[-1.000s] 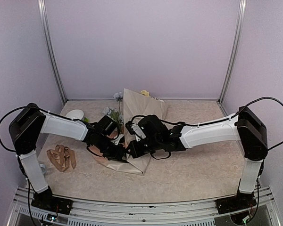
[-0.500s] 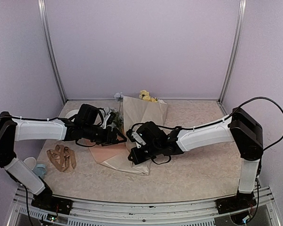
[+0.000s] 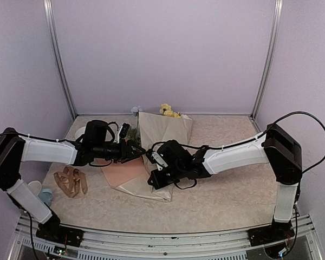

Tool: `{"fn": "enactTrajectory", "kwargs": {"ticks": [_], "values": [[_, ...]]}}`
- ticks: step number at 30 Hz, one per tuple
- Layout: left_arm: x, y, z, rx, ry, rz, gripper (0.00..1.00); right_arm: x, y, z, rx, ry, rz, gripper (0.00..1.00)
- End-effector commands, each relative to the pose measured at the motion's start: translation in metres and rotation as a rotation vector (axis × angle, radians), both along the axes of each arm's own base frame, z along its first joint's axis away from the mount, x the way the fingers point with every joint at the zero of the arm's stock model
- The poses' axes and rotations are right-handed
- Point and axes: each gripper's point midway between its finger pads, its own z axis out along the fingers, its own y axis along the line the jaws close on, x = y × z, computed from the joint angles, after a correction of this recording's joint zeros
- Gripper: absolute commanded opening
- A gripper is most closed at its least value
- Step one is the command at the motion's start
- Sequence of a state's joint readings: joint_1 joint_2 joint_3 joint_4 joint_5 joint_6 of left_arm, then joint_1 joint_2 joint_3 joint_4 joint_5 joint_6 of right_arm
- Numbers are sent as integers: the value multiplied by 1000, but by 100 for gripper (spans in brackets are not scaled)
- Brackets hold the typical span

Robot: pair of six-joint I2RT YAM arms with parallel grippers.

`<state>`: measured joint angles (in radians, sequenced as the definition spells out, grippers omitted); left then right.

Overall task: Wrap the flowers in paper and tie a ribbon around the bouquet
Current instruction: Unfold the quarter folded wrapping paper at the center of the board, then pass from the right arm to the left

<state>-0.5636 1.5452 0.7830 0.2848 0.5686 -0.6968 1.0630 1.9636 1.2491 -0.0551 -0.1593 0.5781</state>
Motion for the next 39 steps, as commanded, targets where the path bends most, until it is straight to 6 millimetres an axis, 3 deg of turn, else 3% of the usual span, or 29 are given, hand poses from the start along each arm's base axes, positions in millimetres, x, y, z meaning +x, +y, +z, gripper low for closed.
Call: {"fn": "enactTrajectory", "kwargs": {"ticks": [1,10,17,22,24,25,28,30,32,35,39], "values": [[5,-4,-15,5,38,6,42,-3,0,4,9,-10,6,0],[9,-14,-23,37,12,-17,29,-4,0,3,3,-8,12,0],[15,-20,-29,126,-13,-3,34,-4,1,3,4,-7,17,0],[19,-14,-38,185,-12,31,1,-4,0,5,3,-10,14,0],[19,-13,-39,196,-21,30,0,-4,-1,6,3,-13,11,0],[20,-12,-41,205,-21,32,0,-3,-2,10,5,-17,10,4],[27,-2,-55,252,-17,58,0,-4,-1,27,34,-37,19,38],[32,7,-71,290,9,81,0,-4,-3,45,61,-57,24,52],[33,12,-84,305,34,82,0,-2,-9,63,98,-71,20,58],[31,15,-101,320,61,77,0,5,-36,75,141,-42,-40,62],[27,18,-118,324,101,69,0,18,-92,49,149,81,-208,66]]}}
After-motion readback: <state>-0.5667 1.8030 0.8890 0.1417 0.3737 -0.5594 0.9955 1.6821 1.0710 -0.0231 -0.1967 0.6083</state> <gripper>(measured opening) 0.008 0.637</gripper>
